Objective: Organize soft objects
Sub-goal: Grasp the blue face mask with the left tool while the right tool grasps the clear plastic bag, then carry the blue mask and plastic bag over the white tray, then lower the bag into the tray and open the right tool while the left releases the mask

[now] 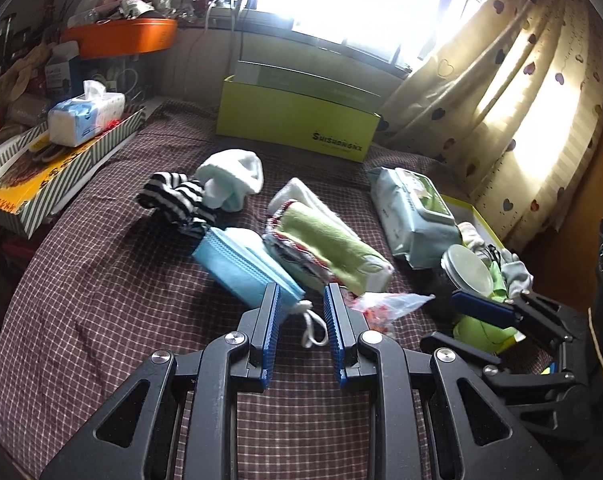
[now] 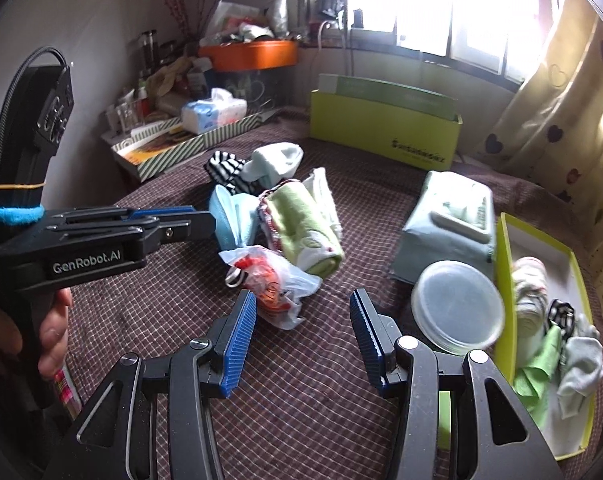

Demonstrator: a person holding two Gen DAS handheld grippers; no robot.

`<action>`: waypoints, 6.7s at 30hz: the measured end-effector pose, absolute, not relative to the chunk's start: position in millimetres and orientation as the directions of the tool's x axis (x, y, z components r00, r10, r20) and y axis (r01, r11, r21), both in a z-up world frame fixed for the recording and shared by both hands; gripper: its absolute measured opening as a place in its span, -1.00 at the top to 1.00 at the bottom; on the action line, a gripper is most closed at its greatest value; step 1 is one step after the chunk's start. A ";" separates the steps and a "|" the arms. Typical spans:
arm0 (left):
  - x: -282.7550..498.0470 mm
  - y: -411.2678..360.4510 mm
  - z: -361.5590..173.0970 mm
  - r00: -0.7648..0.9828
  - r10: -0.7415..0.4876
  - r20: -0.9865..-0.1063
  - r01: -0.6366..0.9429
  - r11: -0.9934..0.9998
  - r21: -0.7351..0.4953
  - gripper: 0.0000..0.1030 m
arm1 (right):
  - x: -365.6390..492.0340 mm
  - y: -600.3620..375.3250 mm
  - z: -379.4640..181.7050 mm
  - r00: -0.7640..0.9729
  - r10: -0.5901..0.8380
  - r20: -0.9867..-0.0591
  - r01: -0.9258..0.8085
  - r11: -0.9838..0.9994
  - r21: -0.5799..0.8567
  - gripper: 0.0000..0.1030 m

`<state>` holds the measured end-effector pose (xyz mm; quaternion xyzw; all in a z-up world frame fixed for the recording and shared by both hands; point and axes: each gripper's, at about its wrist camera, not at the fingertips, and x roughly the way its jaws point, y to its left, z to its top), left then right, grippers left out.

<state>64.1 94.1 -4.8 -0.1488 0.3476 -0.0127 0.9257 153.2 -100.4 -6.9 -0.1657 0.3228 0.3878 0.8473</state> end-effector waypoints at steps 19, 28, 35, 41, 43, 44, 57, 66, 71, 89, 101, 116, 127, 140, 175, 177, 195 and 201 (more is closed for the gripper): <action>75.0 128.8 -22.1 0.752 -0.151 -0.641 -0.132 0.919 -0.371 0.15 | 176.2 -57.8 -41.3 0.449 0.504 -0.737 -0.762 0.647 -0.022 0.04; 87.0 134.7 -31.9 0.736 -0.156 -0.659 -0.166 0.902 -0.399 0.15 | 176.1 -53.8 -41.6 0.443 0.524 -0.727 -0.765 0.644 -0.003 0.58; 100.2 130.2 -39.1 0.718 -0.148 -0.680 -0.195 0.895 -0.400 0.13 | 164.3 -80.4 -19.7 0.493 0.550 -0.674 -0.746 0.666 -0.002 0.59; 116.6 115.4 -44.9 0.698 -0.127 -0.705 -0.204 0.908 -0.365 -0.04 | 167.9 -103.2 -4.5 0.526 0.565 -0.636 -0.721 0.693 0.019 0.59; 122.5 111.4 -46.5 0.687 -0.100 -0.720 -0.216 0.917 -0.334 -0.04 | 169.6 -106.6 -3.5 0.528 0.569 -0.630 -0.718 0.695 0.026 0.59; 125.3 110.1 -47.5 0.680 -0.089 -0.727 -0.224 0.920 -0.322 -0.04 | 169.8 -108.2 -3.0 0.528 0.571 -0.629 -0.718 0.695 0.028 0.59; 120.0 110.6 -48.9 0.669 0.023 -0.743 -0.274 0.937 -0.217 0.51 | 169.5 -127.2 4.6 0.543 0.587 -0.601 -0.704 0.708 0.055 0.59; 92.5 108.9 -25.2 0.720 0.032 -0.693 -0.257 0.940 -0.224 0.58 | 162.7 -145.1 17.2 0.575 0.590 -0.567 -0.676 0.733 0.078 0.59; 78.2 100.1 -8.9 0.759 0.001 -0.651 -0.206 0.949 -0.238 0.58 | 158.2 -152.5 20.5 0.588 0.588 -0.556 -0.660 0.746 0.090 0.59; 61.3 58.0 18.0 0.789 -0.077 -0.609 -0.087 0.968 -0.234 0.57 | 147.0 -176.2 30.8 0.620 0.584 -0.524 -0.635 0.766 0.102 0.59; 60.0 33.5 26.8 0.789 -0.114 -0.604 -0.024 0.976 -0.216 0.57 | 144.3 -195.3 35.0 0.648 0.572 -0.502 -0.609 0.786 0.109 0.59; 64.5 5.6 36.0 0.787 -0.155 -0.597 0.045 0.980 -0.195 0.57 | 150.5 -235.2 38.9 0.696 0.528 -0.486 -0.542 0.831 0.127 0.59; 69.0 -13.8 42.4 0.785 -0.184 -0.592 0.093 0.979 -0.180 0.57 | 154.6 -253.7 39.4 0.716 0.501 -0.486 -0.503 0.853 0.138 0.59; 75.5 -38.2 46.5 0.777 -0.216 -0.592 0.146 0.975 -0.165 0.57 | 157.3 -273.9 38.7 0.734 0.479 -0.482 -0.472 0.869 0.145 0.59; 105.0 -133.7 29.2 0.664 -0.390 -0.637 0.353 0.916 -0.193 0.57 | 202.2 -351.9 -9.2 0.733 0.276 -0.621 -0.267 0.957 0.110 0.59; 106.7 -138.5 27.0 0.658 -0.393 -0.642 0.357 0.914 -0.193 0.57 | 206.3 -351.4 -14.0 0.726 0.267 -0.634 -0.265 0.959 0.101 0.59; 138.6 -161.0 9.7 0.609 -0.395 -0.688 0.361 0.910 -0.204 0.57 | 258.7 -335.5 -24.5 0.697 0.315 -0.644 -0.328 0.939 0.105 0.58; 145.4 -171.0 2.9 0.585 -0.403 -0.703 0.369 0.905 -0.212 0.57 | 246.7 -342.3 -28.3 0.679 0.313 -0.664 -0.336 0.937 0.098 0.58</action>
